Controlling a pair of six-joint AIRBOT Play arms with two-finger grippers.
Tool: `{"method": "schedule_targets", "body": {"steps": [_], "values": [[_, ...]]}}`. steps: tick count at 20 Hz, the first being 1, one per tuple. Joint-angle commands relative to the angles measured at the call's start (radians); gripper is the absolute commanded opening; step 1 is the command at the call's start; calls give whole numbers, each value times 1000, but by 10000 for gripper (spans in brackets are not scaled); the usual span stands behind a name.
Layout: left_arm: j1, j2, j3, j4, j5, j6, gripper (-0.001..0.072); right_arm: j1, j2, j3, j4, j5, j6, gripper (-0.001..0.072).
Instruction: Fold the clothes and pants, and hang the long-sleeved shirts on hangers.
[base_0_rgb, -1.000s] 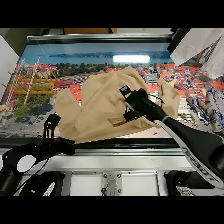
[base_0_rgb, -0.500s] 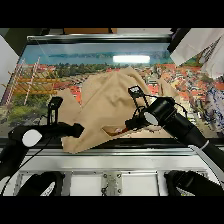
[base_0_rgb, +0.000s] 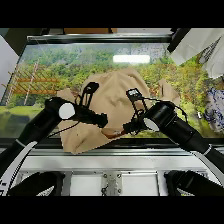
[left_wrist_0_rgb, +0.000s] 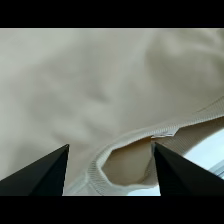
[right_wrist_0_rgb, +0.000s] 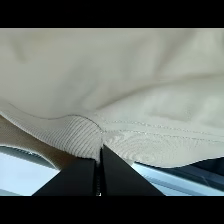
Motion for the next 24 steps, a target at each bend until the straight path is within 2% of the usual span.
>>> {"method": "schedule_targets", "body": {"steps": [1,5,11,14,15,16,17,19,20,22,24], "values": [[-69,-55,11,73,-62,-101,552,3,1,0,-2,-3,3,31],[-120,-55,-43,76,-23,-135,552,3,1,0,-1,-19,3,30],[-111,-55,-125,190,4,-259,551,3,3,0,0,-18,2,31],[-112,-55,-140,179,61,-284,550,3,3,0,0,-18,2,30],[-113,-55,-151,171,77,-291,486,3,3,0,0,-18,2,31],[-113,-55,-164,171,78,-292,186,3,3,0,0,-18,2,31],[-113,-54,-178,173,78,-288,23,3,3,0,-2,-18,1,31],[-97,-45,-158,216,34,-282,20,2,8,5,-60,-18,-11,30],[-82,-23,-112,246,-5,-266,20,-6,18,25,-98,-13,-48,30],[-35,66,56,280,-47,-227,20,-53,42,129,-122,13,-121,30],[-9,158,257,275,-33,-219,20,-108,61,320,-121,55,-177,30]]}}
